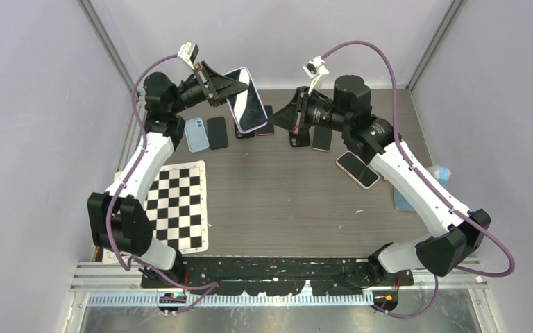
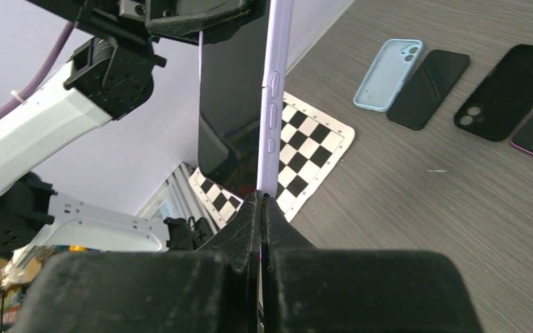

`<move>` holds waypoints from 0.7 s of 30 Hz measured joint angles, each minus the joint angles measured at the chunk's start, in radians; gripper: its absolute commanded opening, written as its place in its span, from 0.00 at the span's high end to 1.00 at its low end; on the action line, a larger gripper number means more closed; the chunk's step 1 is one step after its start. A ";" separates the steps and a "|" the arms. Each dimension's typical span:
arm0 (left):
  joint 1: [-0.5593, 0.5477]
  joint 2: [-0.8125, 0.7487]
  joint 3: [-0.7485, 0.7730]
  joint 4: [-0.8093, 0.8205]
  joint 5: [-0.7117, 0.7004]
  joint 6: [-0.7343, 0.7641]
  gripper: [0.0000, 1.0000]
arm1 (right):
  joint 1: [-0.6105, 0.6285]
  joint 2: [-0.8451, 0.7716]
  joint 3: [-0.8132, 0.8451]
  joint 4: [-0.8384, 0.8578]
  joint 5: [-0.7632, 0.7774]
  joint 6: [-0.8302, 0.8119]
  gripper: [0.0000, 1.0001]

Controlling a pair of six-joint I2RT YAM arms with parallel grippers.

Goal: Take the phone out of the phone case
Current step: Remove the phone case from the phone.

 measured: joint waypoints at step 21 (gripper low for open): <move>-0.007 -0.031 -0.002 0.039 0.048 -0.158 1.00 | -0.032 -0.033 -0.187 -0.027 0.074 -0.031 0.21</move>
